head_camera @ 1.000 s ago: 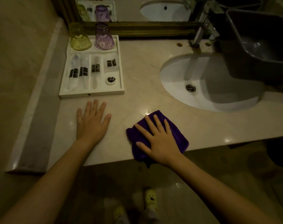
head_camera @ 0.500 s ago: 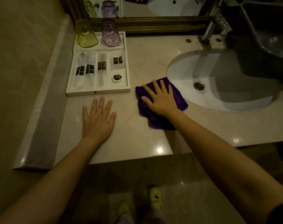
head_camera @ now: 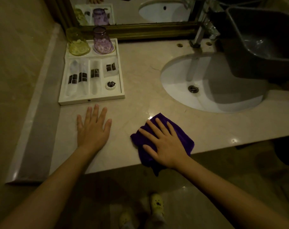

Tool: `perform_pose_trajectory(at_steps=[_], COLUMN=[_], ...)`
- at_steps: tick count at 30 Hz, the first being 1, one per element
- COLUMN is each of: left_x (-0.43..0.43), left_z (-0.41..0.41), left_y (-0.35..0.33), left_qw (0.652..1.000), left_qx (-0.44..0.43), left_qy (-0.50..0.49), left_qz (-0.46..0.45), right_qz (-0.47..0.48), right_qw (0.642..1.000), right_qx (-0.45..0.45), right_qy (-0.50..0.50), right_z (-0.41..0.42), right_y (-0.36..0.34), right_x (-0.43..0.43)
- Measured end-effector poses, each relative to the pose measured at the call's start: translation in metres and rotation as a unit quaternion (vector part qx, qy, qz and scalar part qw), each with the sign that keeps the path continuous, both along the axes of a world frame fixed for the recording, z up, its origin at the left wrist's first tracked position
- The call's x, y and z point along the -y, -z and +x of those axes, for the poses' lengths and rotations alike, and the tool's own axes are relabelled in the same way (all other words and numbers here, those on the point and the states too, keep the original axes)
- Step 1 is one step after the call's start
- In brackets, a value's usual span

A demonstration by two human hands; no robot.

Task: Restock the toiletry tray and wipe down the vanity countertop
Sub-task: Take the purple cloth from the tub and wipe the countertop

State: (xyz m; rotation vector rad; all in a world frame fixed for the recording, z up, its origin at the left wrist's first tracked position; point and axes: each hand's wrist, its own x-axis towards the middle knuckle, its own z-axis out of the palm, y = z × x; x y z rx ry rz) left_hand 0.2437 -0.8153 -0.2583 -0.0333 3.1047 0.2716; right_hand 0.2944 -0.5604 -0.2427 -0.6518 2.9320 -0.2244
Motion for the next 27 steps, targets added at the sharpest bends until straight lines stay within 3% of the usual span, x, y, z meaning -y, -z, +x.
perform_pose_trajectory(at_steps=[27], left_x=[-0.002], left_z=[0.002], left_y=[-0.004], left_qw=[1.000], left_qx=[-0.003], left_qy=[-0.024], left_qz=[-0.003], right_qz=[-0.018], right_qw=[0.998], right_qx=[-0.009], right_qy=[0.063], right_z=[-0.310], right_y=[0.006], right_x=[0.031])
